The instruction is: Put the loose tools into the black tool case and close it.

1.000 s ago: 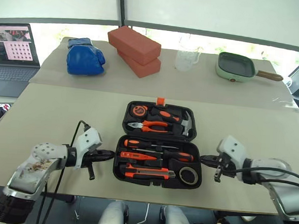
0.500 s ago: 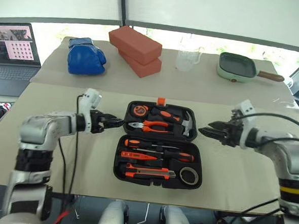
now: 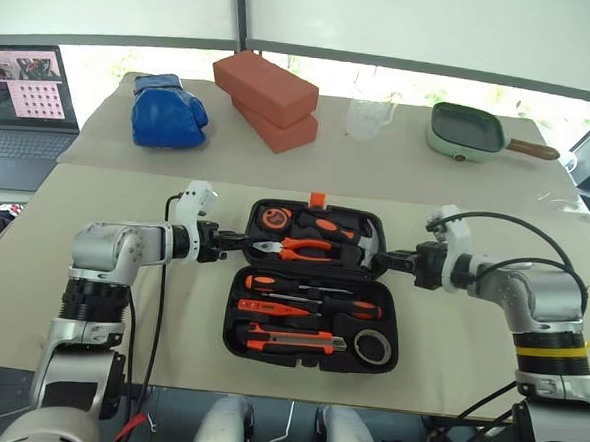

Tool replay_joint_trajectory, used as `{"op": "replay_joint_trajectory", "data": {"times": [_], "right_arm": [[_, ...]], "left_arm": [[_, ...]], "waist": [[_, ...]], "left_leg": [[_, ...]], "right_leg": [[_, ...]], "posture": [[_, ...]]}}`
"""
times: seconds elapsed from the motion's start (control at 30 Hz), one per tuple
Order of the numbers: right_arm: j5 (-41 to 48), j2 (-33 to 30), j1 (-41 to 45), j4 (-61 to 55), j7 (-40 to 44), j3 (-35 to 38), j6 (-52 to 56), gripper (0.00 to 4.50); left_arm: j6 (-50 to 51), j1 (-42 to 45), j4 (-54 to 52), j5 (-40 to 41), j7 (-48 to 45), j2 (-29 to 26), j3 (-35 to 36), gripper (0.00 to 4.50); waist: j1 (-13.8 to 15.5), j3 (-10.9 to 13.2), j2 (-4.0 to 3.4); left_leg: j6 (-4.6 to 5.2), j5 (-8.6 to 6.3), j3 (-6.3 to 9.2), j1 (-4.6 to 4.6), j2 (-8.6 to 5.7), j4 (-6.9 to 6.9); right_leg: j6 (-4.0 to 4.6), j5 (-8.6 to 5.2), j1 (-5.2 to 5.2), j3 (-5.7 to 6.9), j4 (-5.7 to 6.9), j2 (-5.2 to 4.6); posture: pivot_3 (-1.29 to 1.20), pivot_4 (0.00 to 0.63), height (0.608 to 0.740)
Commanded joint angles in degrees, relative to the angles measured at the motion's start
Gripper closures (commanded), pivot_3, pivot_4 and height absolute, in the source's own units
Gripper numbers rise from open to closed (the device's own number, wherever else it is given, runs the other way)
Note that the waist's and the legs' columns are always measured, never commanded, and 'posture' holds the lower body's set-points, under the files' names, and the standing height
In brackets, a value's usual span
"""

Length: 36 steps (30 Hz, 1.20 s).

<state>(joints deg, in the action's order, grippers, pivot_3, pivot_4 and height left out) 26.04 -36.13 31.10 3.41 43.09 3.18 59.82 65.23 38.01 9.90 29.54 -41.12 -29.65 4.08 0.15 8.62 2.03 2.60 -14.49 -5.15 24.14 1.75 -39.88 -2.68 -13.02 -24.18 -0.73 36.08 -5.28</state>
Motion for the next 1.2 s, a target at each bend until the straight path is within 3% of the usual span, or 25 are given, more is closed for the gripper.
{"op": "replay_joint_trajectory", "data": {"times": [0.03, 0.3, 0.57, 0.8, 1.2], "right_arm": [[1.11, 0.4, 0.33, -1.63, 0.71, 0.42, -1.33, 4.5], [1.01, 0.99, 0.19, -3.05, 0.98, 0.3, -3.64, 4.5], [0.08, 2.64, -0.09, -11.64, -1.85, 2.05, -10.53, 4.5], [-7.6, 0.6, -6.8, -16.83, -3.2, -1.98, -20.76, 4.5], [-15.13, 1.02, -20.92, -21.99, -5.54, -1.59, -37.88, 4.5]], "left_arm": [[-0.58, 1.49, -0.16, 0.71, 0.86, 0.84, 1.37, 4.39], [-1.21, 0.47, -2.97, 1.66, -1.13, 0.86, 0.34, 4.39], [-11.33, -3.51, -13.51, 1.41, -1.17, 1.39, 1.5, 4.39], [-27.05, -13.85, -22.3, -6.0, -3.16, -1.31, -3.48, 4.39], [-50.42, -25.81, -23.0, -19.85, 7.35, 2.6, -4.22, 4.39]], "waist": [[0.02, 0.0, 0.0], [-0.01, 0.0, 0.0], [-0.21, 0.03, -0.02], [0.0, 0.03, -0.02], [0.4, 0.01, -0.04]], "left_leg": [[-0.01, 0.01, 0.0, -0.01, 0.0, 0.0], [-0.04, 0.02, 0.03, -0.01, 0.0, -0.01], [-0.07, 0.04, 0.02, 0.15, 0.05, 0.02], [-0.06, 0.02, 0.0, 0.19, 0.06, 0.12], [0.02, -0.02, -0.04, 0.06, 0.07, 0.11]], "right_leg": [[0.0, 0.0, 0.0, 0.0, 0.01, 0.0], [0.01, 0.01, -0.01, 0.0, 0.03, 0.01], [0.02, 0.01, -0.2, -0.02, 0.03, -0.01], [0.02, 0.02, -0.2, 0.0, 0.02, -0.03], [0.01, 0.02, -0.07, 0.0, -0.17, -0.04]], "posture": [[0.0, 0.15, 0.738], [0.0, 0.15, 0.738], [0.0, 0.15, 0.738], [0.0, 0.15, 0.738], [0.0, 0.15, 0.738]]}}
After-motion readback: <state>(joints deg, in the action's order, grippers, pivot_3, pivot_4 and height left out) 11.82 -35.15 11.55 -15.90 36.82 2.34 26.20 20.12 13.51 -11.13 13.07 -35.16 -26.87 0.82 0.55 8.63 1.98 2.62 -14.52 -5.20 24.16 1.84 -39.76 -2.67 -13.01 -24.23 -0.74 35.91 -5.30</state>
